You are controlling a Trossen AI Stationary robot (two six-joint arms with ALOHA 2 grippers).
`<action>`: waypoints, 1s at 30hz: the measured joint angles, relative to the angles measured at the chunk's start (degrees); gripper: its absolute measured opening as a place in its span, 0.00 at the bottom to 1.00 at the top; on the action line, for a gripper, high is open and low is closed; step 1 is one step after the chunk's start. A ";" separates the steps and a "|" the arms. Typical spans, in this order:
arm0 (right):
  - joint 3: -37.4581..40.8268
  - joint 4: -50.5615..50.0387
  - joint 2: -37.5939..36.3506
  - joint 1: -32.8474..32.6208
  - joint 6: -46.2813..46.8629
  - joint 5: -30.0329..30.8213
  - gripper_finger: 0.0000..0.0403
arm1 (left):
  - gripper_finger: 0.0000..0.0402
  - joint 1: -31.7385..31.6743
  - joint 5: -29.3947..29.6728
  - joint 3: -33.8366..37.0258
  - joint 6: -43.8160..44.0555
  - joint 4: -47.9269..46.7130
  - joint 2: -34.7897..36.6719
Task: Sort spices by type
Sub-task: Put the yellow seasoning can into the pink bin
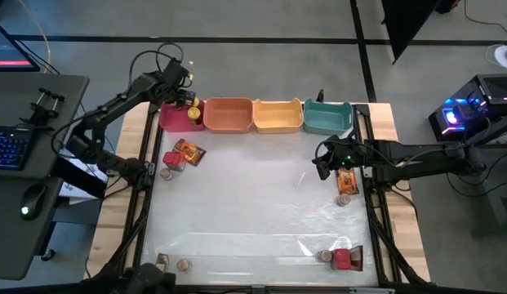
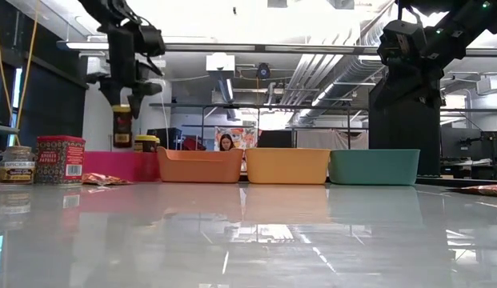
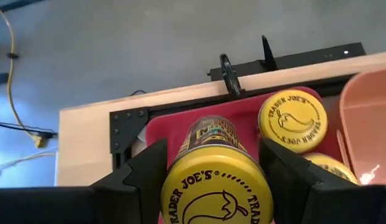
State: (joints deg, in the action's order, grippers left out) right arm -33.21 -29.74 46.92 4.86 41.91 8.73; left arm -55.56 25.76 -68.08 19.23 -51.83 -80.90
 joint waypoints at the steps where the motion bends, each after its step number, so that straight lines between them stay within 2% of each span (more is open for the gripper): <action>1: 0.00 -0.02 0.00 0.02 -0.36 0.00 0.00 | 0.47 -0.17 -0.05 0.29 0.07 0.64 -0.47; 14: 0.00 0.00 -0.02 0.02 -0.41 -0.02 0.00 | 0.47 -2.83 -3.09 1.03 3.84 3.77 -6.90; 20: 0.00 0.02 0.00 0.02 -0.40 -0.02 0.00 | 0.58 -3.01 -3.23 1.03 4.34 4.86 -8.35; 30: 0.00 0.17 0.00 0.01 0.28 -0.07 0.00 | 0.60 -2.99 -3.21 1.03 4.32 8.17 -8.46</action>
State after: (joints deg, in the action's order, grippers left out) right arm -33.21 -29.56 46.92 4.88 42.19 8.67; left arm -58.54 22.55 -67.05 23.55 -43.66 -89.36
